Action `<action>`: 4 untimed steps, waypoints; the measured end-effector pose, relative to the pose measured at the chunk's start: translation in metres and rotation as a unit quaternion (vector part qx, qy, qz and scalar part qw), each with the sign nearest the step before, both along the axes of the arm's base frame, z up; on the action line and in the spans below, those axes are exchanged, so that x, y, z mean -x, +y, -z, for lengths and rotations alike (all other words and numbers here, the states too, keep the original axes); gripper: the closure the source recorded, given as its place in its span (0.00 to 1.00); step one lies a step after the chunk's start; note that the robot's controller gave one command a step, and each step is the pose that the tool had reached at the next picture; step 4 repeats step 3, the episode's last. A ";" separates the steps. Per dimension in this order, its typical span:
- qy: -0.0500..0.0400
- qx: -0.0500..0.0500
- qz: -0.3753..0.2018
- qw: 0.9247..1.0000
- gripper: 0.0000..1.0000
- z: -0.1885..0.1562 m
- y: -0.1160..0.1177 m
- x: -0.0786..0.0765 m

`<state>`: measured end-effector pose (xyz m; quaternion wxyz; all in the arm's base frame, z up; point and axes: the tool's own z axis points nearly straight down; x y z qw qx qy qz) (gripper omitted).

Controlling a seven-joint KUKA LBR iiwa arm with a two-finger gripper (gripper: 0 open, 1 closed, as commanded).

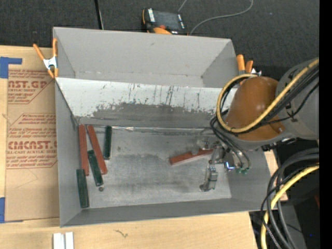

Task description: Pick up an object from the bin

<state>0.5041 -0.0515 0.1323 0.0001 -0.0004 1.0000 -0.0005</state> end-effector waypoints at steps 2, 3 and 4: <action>-0.001 0.000 -0.007 1.000 1.00 0.061 0.008 -0.080; -0.004 0.001 -0.184 0.983 1.00 -0.116 0.016 -0.074; -0.004 0.001 -0.184 0.983 1.00 -0.116 0.016 -0.074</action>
Offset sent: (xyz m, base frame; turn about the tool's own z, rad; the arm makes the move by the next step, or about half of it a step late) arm 0.0796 0.0076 -0.0611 -0.0128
